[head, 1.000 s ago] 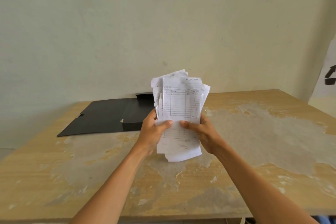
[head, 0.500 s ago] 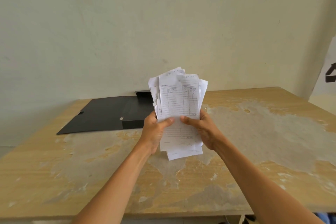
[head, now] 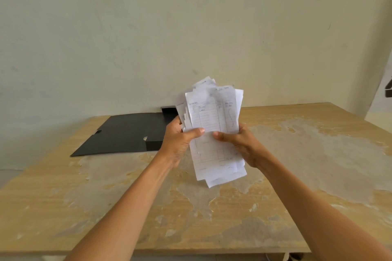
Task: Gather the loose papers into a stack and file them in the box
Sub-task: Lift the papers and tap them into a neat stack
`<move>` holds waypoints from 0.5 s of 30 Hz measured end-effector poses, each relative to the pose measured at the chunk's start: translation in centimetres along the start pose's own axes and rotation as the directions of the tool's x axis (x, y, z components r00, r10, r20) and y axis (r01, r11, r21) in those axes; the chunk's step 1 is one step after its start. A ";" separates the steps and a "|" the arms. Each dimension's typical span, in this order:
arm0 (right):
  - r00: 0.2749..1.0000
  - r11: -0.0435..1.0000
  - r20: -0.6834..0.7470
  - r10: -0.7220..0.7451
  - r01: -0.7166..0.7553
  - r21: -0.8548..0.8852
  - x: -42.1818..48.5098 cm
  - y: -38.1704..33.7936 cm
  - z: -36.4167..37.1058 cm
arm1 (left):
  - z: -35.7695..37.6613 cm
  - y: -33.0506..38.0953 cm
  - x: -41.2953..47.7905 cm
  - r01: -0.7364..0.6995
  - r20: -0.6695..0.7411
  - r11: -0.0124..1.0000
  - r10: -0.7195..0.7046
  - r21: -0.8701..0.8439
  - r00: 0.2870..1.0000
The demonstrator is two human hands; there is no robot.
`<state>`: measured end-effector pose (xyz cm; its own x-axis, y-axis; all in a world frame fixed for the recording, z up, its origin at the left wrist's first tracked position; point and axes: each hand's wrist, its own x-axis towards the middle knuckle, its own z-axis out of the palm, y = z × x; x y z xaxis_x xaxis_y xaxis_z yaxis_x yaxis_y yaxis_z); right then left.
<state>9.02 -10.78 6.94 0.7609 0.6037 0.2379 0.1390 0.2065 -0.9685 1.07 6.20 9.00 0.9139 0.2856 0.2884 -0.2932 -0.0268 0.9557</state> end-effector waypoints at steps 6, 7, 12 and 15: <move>1.000 1.000 0.005 0.015 -0.014 -0.017 -0.2 0.4 0.1 | -0.3 0.4 0.5 -0.061 -0.048 0.995 0.058 -0.073 0.997; 1.000 0.999 0.011 0.025 -0.025 -0.044 -0.1 0.3 0.1 | -0.4 0.7 0.6 -0.079 -0.073 0.994 0.073 -0.080 0.995; 0.996 0.979 0.076 0.049 -0.033 -0.199 0.5 -3.0 -0.4 | -2.2 1.8 1.4 -0.099 -0.040 0.993 0.096 -0.063 0.995; 0.989 0.827 0.084 0.124 -0.057 -0.559 1.4 -6.0 -0.7 | -4.3 2.0 1.5 -0.040 -0.169 0.996 0.053 0.084 0.984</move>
<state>9.67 -11.72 13.06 0.7166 0.6869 0.1212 0.4265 -0.2939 -0.8554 0.67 10.75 11.10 0.8363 0.4416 0.3249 -0.3049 -0.1180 0.9451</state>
